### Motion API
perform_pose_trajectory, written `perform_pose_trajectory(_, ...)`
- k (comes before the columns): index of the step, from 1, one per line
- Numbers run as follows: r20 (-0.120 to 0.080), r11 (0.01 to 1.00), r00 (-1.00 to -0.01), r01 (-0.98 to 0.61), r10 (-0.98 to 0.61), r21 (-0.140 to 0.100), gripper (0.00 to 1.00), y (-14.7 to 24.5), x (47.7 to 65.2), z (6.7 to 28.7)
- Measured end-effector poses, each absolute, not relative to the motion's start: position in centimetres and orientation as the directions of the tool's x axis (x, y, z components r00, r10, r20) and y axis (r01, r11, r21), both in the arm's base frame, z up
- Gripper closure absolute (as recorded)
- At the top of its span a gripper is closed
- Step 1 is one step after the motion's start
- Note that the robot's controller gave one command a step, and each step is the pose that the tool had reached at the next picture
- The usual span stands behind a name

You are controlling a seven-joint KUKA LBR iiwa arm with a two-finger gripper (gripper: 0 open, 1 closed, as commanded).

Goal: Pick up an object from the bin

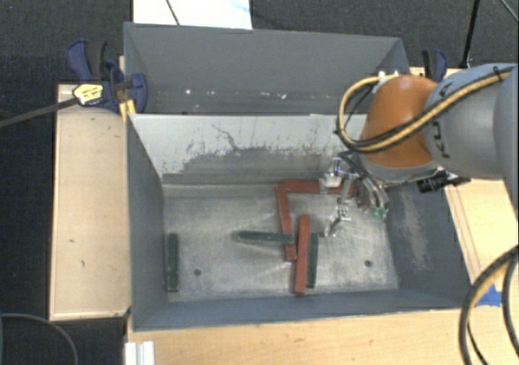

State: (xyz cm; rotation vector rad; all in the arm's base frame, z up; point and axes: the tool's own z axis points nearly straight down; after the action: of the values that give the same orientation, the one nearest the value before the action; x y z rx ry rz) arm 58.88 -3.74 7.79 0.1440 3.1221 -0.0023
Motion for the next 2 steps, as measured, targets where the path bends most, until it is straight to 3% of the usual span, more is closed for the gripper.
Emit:
perform_pose_trajectory(1, 0.003, 0.998, -0.998, -0.071, -0.071, 0.002, 0.0, -4.0, 57.5, 12.8)
perform_pose_trajectory(2, -0.015, 0.988, -0.988, -0.155, -0.155, -0.004, 0.0, -0.3, 55.5, 11.1)
